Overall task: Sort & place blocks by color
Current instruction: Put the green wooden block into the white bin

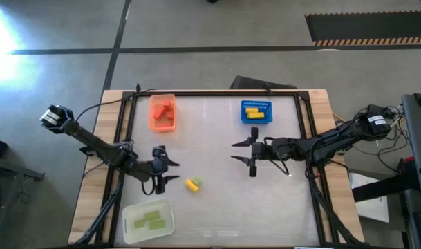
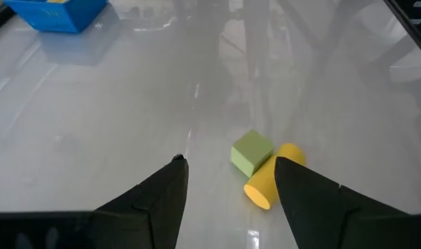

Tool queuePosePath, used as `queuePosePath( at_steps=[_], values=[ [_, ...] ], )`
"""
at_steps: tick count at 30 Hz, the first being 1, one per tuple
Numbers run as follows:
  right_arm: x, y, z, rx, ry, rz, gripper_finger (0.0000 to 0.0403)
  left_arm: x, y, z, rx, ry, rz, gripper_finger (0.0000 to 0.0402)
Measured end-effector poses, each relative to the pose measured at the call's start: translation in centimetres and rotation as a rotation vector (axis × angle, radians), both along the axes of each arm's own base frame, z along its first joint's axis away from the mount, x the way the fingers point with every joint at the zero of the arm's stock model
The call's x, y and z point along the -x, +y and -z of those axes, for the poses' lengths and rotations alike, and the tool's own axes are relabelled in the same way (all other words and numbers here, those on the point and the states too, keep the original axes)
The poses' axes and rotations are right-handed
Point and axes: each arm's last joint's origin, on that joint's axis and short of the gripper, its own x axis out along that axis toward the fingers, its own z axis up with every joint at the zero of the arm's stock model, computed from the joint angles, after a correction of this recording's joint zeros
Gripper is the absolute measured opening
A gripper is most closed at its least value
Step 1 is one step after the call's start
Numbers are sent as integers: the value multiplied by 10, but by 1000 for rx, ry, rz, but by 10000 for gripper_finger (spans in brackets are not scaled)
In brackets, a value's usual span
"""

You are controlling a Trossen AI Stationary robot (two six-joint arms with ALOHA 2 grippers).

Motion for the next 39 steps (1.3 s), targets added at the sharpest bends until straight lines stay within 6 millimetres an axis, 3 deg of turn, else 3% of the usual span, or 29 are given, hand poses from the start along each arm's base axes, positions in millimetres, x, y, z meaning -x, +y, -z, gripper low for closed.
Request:
queuePosePath(
  at_steps=[22,39],
  values=[
    [0,1,0,-69,-6,7,189,-40,-23,8,-33,38,183,200],
    [0,1,0,-76,-5,8,189,-52,-18,21,-14,107,199,200]
  ],
)
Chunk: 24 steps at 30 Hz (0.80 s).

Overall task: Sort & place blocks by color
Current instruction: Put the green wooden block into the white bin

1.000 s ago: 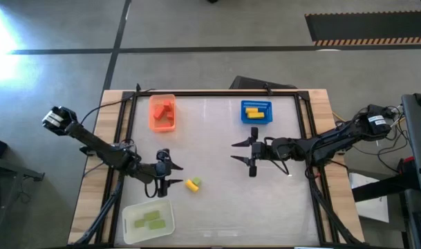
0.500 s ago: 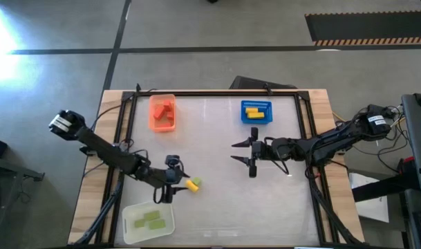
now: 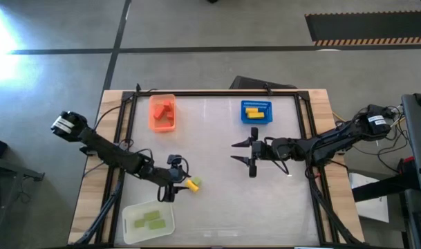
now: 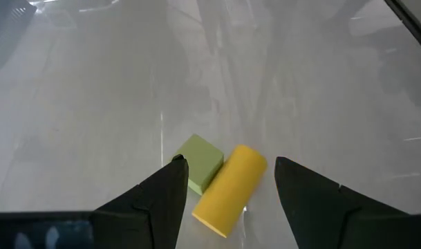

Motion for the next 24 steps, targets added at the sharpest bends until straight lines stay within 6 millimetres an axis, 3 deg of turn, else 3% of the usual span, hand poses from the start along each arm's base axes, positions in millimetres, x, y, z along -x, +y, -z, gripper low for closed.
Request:
queuePosePath(
  at_steps=[24],
  values=[
    [0,0,1,11,6,-2,189,1,2,3,0,11,-9,200]
  ],
)
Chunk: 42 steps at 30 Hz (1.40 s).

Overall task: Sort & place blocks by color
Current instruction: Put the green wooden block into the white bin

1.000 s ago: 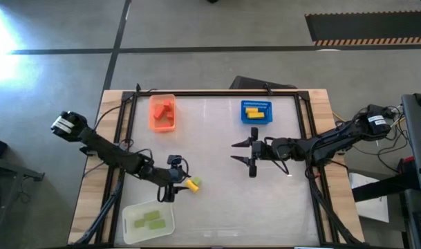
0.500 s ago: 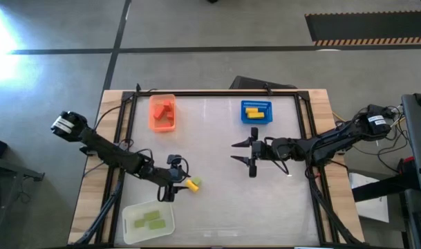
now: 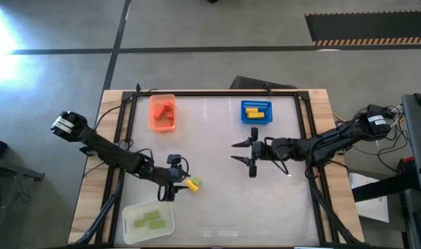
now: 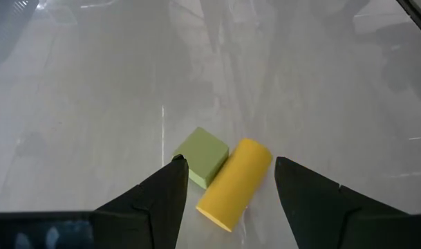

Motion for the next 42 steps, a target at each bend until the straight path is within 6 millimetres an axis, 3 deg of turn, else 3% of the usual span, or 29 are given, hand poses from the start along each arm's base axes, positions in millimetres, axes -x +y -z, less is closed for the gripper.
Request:
queuePosePath(
  at_steps=[20,42],
  values=[
    [0,1,0,6,3,-11,189,-30,2,22,10,-31,28,200],
    [0,1,1,8,6,-11,189,-32,6,22,25,-32,11,200]
  ],
)
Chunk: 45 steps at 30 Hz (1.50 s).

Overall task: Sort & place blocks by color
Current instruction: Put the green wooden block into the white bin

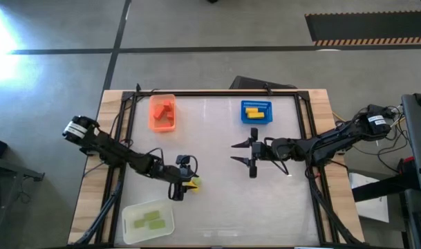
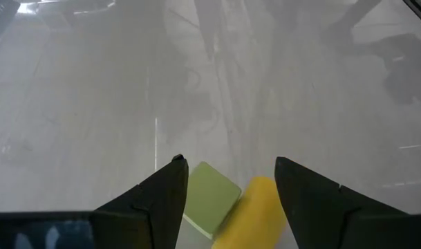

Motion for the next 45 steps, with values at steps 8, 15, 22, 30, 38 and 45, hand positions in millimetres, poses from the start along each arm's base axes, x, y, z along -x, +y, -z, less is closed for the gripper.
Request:
queuePosePath(
  at_steps=[8,15,22,30,38,45],
  values=[
    [0,0,0,0,0,0,189,0,0,0,-1,-1,-1,200],
    [0,0,1,-5,10,1,189,0,0,0,-3,-1,0,200],
    [-2,5,4,-43,48,-11,189,2,1,-5,-8,-8,5,200],
    [-36,27,12,18,102,-74,189,17,6,-33,12,-64,4,200],
    [-81,42,27,44,157,-222,189,46,16,-59,11,-71,9,200],
    [-113,52,39,35,291,-306,189,70,26,-82,26,-138,0,200]
  ],
)
